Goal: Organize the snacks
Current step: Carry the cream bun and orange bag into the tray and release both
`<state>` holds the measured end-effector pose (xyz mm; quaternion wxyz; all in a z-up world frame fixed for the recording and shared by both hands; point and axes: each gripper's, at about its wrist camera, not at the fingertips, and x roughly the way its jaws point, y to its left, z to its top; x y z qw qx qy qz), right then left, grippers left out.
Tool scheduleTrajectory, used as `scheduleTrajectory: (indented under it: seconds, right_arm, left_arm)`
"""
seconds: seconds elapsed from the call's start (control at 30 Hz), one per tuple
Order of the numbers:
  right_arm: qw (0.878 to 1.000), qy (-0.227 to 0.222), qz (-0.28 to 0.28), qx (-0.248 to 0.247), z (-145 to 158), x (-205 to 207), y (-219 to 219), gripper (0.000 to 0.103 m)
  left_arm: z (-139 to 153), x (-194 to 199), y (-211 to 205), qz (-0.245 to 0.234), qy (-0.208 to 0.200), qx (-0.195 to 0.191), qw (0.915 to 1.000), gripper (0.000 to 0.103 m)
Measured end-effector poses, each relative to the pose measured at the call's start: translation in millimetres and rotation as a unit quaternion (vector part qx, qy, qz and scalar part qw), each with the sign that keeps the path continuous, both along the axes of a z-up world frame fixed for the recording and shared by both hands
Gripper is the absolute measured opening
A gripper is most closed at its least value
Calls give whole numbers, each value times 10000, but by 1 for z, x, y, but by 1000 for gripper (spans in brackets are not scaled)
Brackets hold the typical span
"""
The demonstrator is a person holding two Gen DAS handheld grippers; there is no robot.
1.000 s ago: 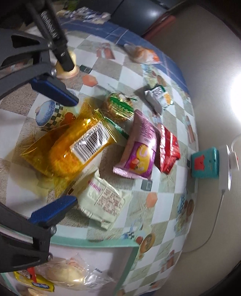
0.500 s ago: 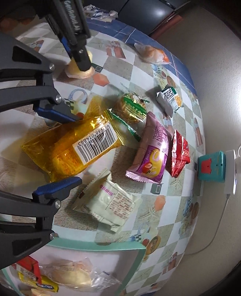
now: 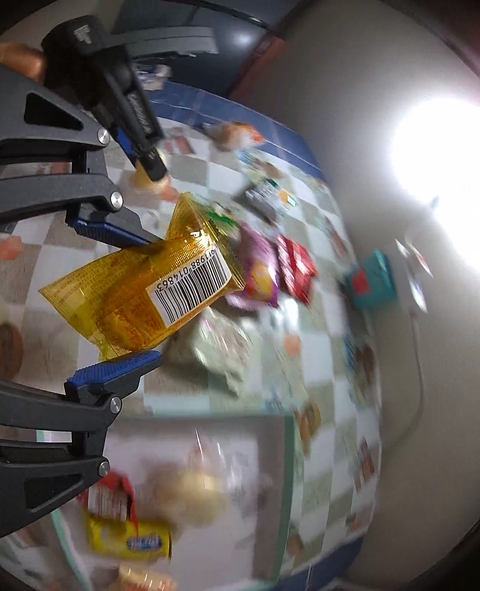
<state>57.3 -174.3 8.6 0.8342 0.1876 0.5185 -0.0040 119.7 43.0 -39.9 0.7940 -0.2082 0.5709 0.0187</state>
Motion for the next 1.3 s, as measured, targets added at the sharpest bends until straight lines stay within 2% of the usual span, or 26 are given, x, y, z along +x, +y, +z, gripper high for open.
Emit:
scheduleTrajectory:
  seconds: [0.27, 0.43, 0.6, 0.7, 0.87, 1.1, 1.3]
  right_arm:
    - [9938, 68, -1091, -215, 9, -17, -85, 57]
    - [9821, 198, -1836, -366, 5, -32, -143, 57]
    - [9666, 267, -2493, -525, 0, -48, -195, 57]
    - [9596, 286, -2743, -553, -2, -53, -218, 57]
    - [9474, 365, -3096, -727, -9, -62, -247, 57]
    - [9418, 475, -3272, -615, -21, -67, -267, 59]
    - [9443, 565, -3209, -467, -31, -65, -267, 59]
  left_arm:
    - [27, 5, -63, -839, -362, 162, 9957, 36]
    - [40, 12, -109, -1340, -503, 144, 9896, 36]
    - [55, 12, -178, -2114, -780, 178, 9741, 36]
    - [60, 4, -225, -2727, -988, 136, 9569, 36]
    - [50, -8, -284, -3394, -1015, 46, 9351, 36]
    - [31, -23, -332, -3916, -907, -42, 9156, 36]
    - [16, -33, -351, -4135, -712, -13, 9077, 36]
